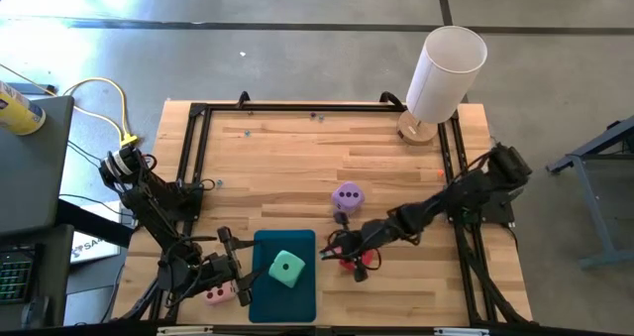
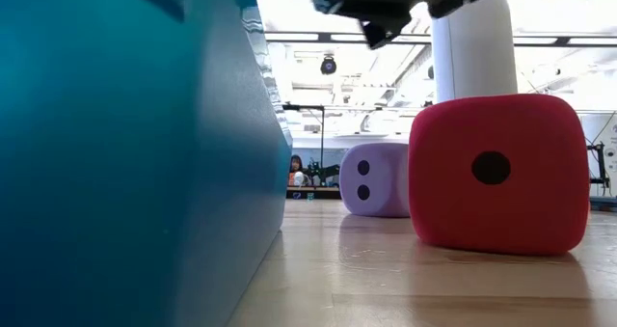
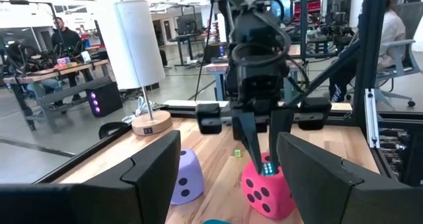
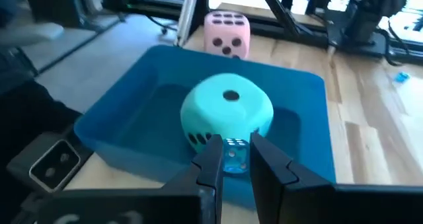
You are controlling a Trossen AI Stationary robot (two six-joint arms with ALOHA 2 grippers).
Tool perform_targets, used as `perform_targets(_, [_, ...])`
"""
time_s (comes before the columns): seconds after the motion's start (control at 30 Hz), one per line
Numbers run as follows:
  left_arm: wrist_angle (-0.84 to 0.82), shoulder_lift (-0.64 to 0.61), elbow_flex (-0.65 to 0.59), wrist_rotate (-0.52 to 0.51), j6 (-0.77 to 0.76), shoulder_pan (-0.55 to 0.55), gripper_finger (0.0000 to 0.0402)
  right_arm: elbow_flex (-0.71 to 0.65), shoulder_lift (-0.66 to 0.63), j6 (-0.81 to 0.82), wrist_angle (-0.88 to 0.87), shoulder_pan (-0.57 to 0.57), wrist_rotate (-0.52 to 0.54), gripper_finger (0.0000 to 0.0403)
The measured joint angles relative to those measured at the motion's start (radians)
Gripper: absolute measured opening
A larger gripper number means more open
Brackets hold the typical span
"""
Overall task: Pick & Place Dice
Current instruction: Put the small light blue die into the blue bin, then put the big red die into the blue bin
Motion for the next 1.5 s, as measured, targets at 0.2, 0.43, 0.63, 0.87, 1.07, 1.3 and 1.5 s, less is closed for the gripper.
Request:
perform_targets(0.2, [-0.009,0.0,0.0,0.0,-0.004,0.008,0.0246,0.092,0.094,0.024,0.013,-0.028,-0.053,0.0037])
perform_targets(0.43, [-0.019,0.0,0.0,0.0,-0.013,0.012,0.0246,0.288,0.218,0.05,-0.211,-0.041,0.042,0.0039])
perform_targets(0.63, [-0.04,0.0,0.0,0.0,-0.021,0.009,0.0246,0.309,0.227,0.101,-0.229,-0.048,0.077,0.0044])
perform_targets(0.87, [-0.045,0.0,0.0,-0.001,-0.021,-0.004,0.0246,0.309,0.227,0.195,-0.265,-0.067,0.077,0.0087])
perform_targets(1.07, [-0.045,0.0,0.0,-0.001,-0.021,-0.004,0.0246,0.309,0.227,0.215,-0.278,-0.072,0.076,0.0134])
perform_targets(1.3, [-0.045,0.0,0.0,-0.002,-0.021,-0.004,0.0246,0.309,0.227,0.231,-0.282,-0.072,0.098,0.02])
perform_targets(1.5, [-0.052,0.0,0.0,-0.003,-0.032,-0.004,0.0246,0.309,0.227,0.2,-0.257,-0.058,0.137,0.0257])
